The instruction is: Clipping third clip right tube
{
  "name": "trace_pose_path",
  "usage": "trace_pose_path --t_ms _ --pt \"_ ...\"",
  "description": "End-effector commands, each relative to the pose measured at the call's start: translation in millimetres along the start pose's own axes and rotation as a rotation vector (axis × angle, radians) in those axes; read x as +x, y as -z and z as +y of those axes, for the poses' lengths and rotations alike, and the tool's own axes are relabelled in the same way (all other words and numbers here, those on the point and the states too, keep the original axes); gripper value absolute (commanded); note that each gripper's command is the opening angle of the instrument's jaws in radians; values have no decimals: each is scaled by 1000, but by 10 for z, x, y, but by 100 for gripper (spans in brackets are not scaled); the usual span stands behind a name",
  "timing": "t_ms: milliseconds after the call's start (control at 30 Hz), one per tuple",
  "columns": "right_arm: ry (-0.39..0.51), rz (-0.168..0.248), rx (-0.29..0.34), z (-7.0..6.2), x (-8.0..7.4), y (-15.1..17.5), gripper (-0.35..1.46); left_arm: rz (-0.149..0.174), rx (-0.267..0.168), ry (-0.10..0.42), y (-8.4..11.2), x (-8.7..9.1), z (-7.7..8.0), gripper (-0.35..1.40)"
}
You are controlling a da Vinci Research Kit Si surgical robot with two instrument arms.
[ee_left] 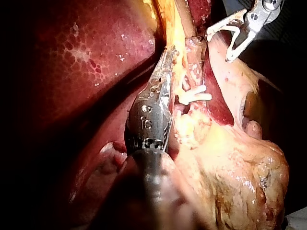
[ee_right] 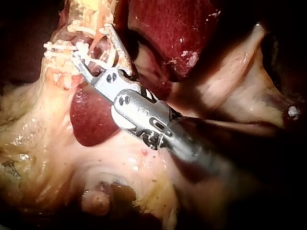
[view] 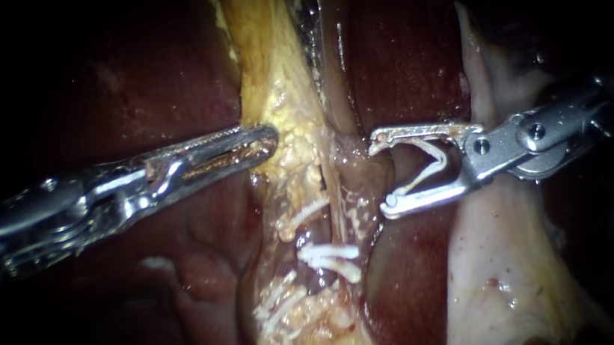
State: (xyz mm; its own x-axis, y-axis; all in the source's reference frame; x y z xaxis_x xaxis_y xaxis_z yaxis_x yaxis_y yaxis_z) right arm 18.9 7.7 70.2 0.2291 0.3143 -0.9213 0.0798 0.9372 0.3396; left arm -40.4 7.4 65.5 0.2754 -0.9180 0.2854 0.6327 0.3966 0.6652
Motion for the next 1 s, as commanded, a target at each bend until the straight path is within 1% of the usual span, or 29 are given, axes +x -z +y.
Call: trace_pose_path --t_ms 33,100,133,167,200,233,267,300,367,433,533,567,633,667,733,800,833,900,967,1000 --pt "1 -1 0 0 -2 -2 60 0 0 0 2 -1 0 -35" --pt "10 -1 -2 -2 -7 -5 60 3 4 1 8 -3 0 -35" --pt "-34 -1 -5 -3 -11 -9 60 7 11 1 14 -6 0 -35" --pt "-79 0 -4 -5 -16 -13 60 7 6 2 21 -9 1 -35" --pt "-157 2 1 -6 -23 -18 60 9 1 3 29 -12 1 -35" --pt "-219 3 4 -8 -29 -23 60 -1 -3 5 40 -17 2 -35" --pt "-256 3 4 -8 -36 -28 60 -9 -3 7 49 -21 2 -35" --pt "-310 4 6 -9 -45 -36 60 -21 -4 10 61 -25 2 -35" --pt "-385 7 11 -10 -59 -47 60 -35 -6 15 77 -30 2 -35" --pt "-437 -2 10 -9 -73 -61 59 -50 -7 19 91 -33 -1 -35" --pt "-482 -23 0 -4 -89 -76 58 -57 -6 23 103 -34 -8 -35" --pt "-493 -23 -2 -3 -92 -79 58 -60 -5 25 105 -34 -10 -35" --pt "-521 -23 8 -1 -96 -87 58 -63 -5 26 108 -35 -14 -35" --pt "-521 -23 12 -1 -97 -90 58 -63 -5 27 109 -35 -16 -35" --pt "-533 -26 16 1 -97 -100 58 -63 -6 28 109 -35 -18 -35" --pt "-546 -15 29 2 -95 -108 58 -63 -6 28 109 -35 -19 -35" --pt "-563 -3 39 2 -94 -112 58 -63 -6 28 109 -35 -18 -35" --pt "-602 34 70 0 -90 -118 58 -63 -6 28 109 -35 -18 -35" --pt "-638 64 119 -6 -85 -117 58 -63 -6 28 110 -35 -17 -35" --pt "-647 68 141 -9 -83 -116 58 -63 -5 28 110 -35 -17 -35"
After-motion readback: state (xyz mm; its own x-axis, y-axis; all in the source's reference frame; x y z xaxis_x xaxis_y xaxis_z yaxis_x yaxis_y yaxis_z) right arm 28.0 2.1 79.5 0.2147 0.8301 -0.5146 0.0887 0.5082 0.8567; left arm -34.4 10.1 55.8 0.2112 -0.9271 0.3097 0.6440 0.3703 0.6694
